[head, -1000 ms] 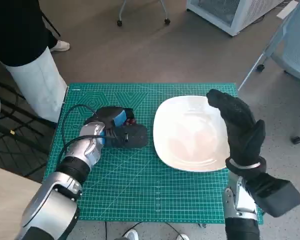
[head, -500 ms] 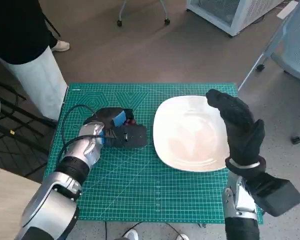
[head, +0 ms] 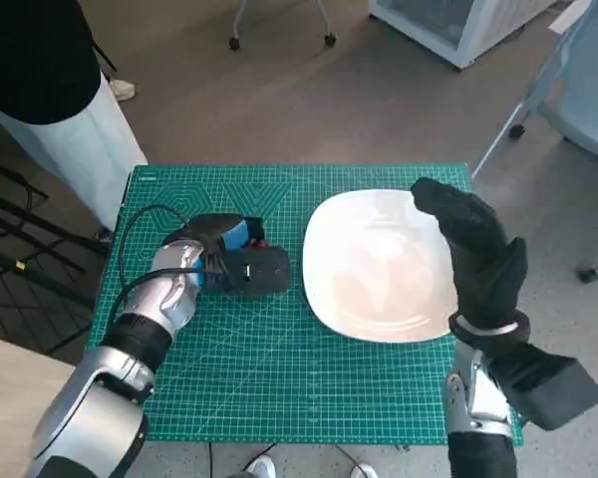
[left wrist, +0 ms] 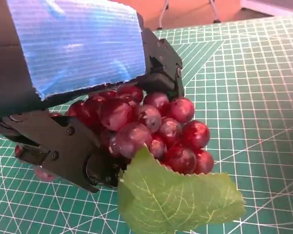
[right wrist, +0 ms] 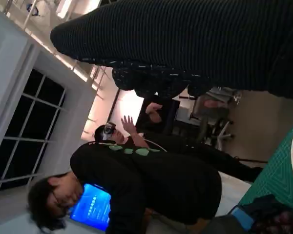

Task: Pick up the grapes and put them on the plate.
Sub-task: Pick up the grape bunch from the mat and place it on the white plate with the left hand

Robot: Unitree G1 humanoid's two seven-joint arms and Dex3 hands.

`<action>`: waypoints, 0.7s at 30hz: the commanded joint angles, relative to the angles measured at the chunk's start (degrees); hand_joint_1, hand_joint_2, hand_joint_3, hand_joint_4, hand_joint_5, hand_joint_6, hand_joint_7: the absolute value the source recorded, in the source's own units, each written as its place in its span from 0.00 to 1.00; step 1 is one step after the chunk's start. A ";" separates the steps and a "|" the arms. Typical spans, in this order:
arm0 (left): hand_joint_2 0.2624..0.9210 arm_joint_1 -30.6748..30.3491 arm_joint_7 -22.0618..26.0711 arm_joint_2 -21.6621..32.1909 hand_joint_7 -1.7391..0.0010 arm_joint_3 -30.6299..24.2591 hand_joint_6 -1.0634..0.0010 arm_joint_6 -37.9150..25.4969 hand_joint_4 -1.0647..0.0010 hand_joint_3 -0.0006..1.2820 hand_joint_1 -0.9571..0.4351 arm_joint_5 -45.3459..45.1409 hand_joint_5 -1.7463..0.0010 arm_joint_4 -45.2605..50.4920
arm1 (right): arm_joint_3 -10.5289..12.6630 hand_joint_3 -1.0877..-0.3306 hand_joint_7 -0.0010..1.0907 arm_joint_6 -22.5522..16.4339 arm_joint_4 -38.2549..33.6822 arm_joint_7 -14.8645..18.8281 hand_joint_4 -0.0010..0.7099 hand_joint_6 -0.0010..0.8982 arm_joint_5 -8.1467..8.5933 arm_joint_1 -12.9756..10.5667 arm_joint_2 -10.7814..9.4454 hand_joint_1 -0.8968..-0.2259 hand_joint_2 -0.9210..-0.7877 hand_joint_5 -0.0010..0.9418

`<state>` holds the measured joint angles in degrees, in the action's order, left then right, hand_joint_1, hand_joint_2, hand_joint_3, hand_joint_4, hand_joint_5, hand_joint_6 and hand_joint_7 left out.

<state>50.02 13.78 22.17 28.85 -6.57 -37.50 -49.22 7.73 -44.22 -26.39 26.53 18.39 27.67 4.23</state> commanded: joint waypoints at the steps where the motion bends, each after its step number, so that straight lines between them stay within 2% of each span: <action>1: 1.00 -2.37 1.89 2.66 0.41 -1.76 0.44 -2.16 0.57 0.16 0.69 -0.02 0.10 9.08 | 0.31 0.52 0.49 0.06 -1.06 0.20 0.50 0.02 0.64 -0.22 -0.38 0.31 0.00 0.00; 10: 1.00 -6.88 3.50 5.93 0.38 -4.89 0.47 -4.58 0.55 0.16 0.69 -0.32 0.13 23.56 | 0.37 0.52 0.49 -0.60 -1.55 -0.07 0.50 0.02 0.22 0.05 -0.59 0.31 0.00 0.00; 15: 1.00 -9.33 3.52 7.30 0.32 -7.09 0.50 -4.83 0.51 0.15 0.69 -0.15 0.19 30.61 | 0.44 0.52 0.49 -1.00 -2.10 -0.16 0.50 0.02 0.06 0.37 -0.66 0.30 0.00 0.00; 21: 1.00 -12.13 2.61 8.29 0.36 -9.74 0.48 -4.00 0.47 0.14 0.69 0.22 0.18 36.88 | 0.56 0.52 0.49 -1.57 -2.87 -0.02 0.50 0.02 0.08 0.73 -0.66 0.30 0.00 0.00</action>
<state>39.54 16.95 29.44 20.67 -11.05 -37.63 -15.50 8.07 -45.77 -28.03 26.51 18.31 28.45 3.85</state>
